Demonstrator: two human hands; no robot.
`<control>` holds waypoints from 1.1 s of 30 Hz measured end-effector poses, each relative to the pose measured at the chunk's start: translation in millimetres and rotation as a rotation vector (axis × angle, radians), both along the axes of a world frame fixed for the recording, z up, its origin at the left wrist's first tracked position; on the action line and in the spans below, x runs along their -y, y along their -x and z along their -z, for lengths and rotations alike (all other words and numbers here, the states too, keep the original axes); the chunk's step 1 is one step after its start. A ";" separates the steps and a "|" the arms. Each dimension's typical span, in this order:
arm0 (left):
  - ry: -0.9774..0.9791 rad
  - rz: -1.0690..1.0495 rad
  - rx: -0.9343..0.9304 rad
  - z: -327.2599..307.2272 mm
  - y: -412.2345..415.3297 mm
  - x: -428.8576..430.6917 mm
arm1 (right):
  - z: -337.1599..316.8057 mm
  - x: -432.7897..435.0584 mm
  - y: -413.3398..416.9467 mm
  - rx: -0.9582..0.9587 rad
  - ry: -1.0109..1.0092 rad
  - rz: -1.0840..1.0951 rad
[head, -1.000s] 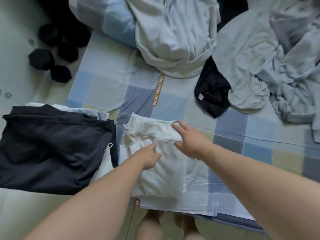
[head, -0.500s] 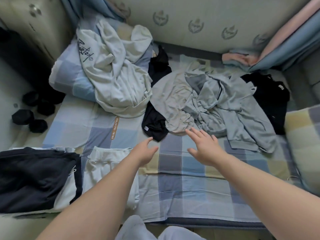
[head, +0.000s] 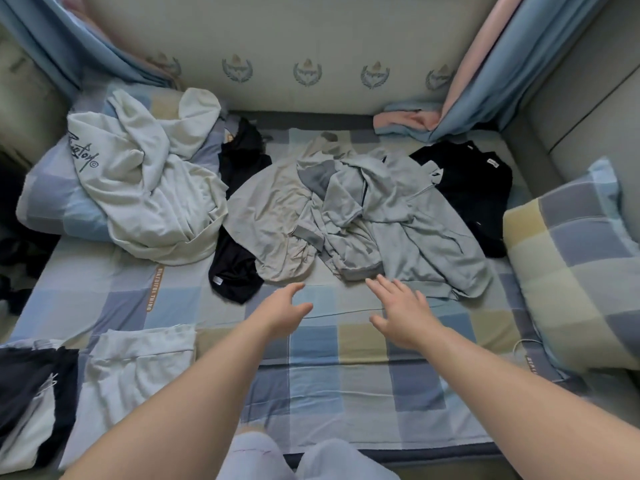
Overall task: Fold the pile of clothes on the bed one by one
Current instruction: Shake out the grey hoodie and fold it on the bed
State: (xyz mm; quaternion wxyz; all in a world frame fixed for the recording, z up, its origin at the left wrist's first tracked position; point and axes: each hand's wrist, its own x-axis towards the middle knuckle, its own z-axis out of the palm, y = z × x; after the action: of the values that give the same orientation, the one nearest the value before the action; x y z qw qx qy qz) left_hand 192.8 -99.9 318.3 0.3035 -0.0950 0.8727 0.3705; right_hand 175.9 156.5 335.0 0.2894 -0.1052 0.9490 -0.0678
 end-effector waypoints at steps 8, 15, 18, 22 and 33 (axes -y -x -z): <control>0.012 0.156 0.068 23.9 69.0 -82.9 | 19.7 -80.6 19.4 -0.018 0.006 0.169; -0.007 0.317 0.006 109.9 167.7 -119.3 | 98.5 -113.4 74.7 -0.010 -0.042 0.317; -0.010 0.402 0.013 159.5 206.4 -124.9 | 146.2 -123.7 87.2 0.033 -0.066 0.415; -0.025 0.463 0.043 201.1 238.1 -119.8 | 186.1 -130.8 86.1 0.141 -0.109 0.531; 0.011 0.599 0.036 301.4 243.4 -171.4 | 299.2 -195.7 129.7 0.195 -0.065 0.595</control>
State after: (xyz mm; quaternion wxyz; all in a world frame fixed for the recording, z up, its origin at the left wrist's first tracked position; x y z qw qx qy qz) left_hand -50.6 71.5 16.9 0.4143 0.1584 0.8584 0.2578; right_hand 46.3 352.3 35.8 0.3496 0.1934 0.9076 -0.1289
